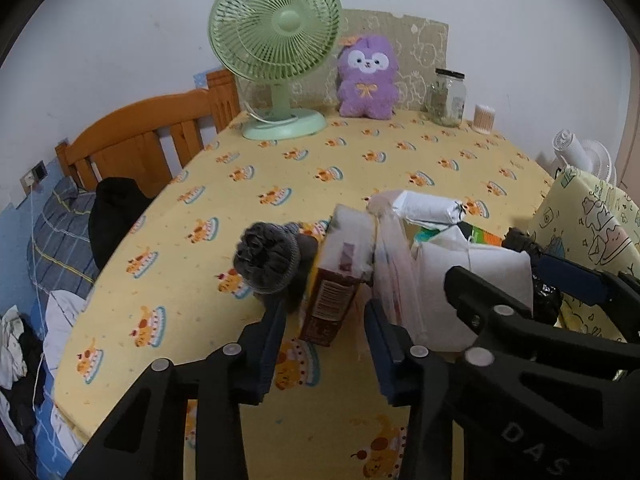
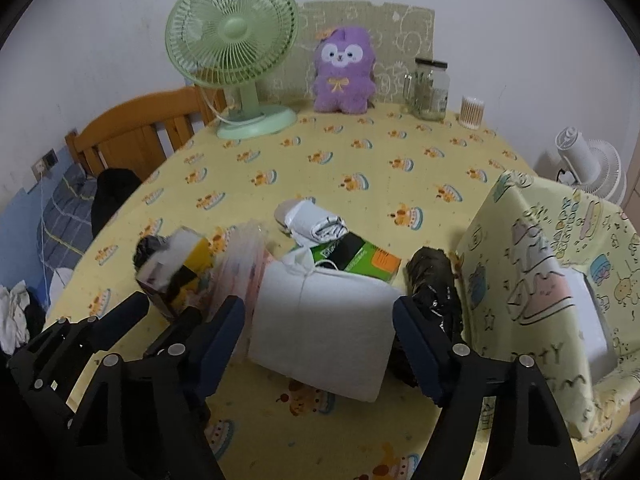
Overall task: Organize soft objects
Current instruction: 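Move the left tool toward the brown snack box while the right tool approaches the white cloth, then close the left tool on the brown snack box and lift it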
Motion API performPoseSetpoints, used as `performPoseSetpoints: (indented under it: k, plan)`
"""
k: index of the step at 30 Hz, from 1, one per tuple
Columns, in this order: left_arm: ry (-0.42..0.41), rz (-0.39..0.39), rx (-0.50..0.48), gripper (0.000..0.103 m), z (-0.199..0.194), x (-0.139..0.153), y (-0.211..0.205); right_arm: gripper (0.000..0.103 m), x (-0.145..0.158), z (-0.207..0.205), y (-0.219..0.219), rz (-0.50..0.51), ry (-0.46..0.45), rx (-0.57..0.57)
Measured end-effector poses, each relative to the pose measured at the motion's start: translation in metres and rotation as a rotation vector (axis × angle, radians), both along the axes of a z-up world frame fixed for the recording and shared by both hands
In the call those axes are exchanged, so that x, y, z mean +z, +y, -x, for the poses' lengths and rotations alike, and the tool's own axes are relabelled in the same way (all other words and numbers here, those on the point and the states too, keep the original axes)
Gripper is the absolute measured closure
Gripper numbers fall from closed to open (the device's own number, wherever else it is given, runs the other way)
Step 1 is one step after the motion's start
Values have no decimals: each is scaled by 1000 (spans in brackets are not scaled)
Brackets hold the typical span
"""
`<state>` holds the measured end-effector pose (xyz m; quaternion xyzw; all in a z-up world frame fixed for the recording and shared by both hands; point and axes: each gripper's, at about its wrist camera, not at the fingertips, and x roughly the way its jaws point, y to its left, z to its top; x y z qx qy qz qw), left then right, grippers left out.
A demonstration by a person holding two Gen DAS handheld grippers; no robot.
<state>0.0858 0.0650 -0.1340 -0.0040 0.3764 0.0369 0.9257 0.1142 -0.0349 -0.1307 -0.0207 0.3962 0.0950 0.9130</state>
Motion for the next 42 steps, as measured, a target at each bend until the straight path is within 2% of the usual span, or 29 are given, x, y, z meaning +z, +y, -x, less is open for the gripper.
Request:
performPoseSetpoints:
  k: [6,9,18,19,20,26,34,35,37,42]
  plan:
    - [22,-11,-4,63,-9,-8,-6,25,-15,-10,-1,-5,31,-19]
    - [27,-14,-8,67,-12,-11,-8,26,-19,-13,-1,-8,40,-26]
    - [15,-41,-26,83,-9,-9,-17,56,-21,-17,-6,-7,59,-32]
    - [13,-49,-24,84,-9,-9,-18,65,-20,-17,-7,-1,56,-38]
    - [11,-52,-26,84,-8,-8,-18,67,-19,-16,-7,2,51,-33]
    - [-7,-61,-25,85,-4,0,-21,77,-12,-12,-11,-16,40,-23]
    - [-52,-71,-26,85,3,20,-24,78,7,-5,-13,-34,-4,-17]
    - [-56,-72,-26,85,3,22,-25,82,10,-4,-13,-36,-10,-15]
    - [-69,-64,-31,86,5,29,-25,99,16,-2,-13,-38,-18,-3]
    - [-86,-69,-34,86,7,35,-27,99,24,0,-15,-47,-32,-5]
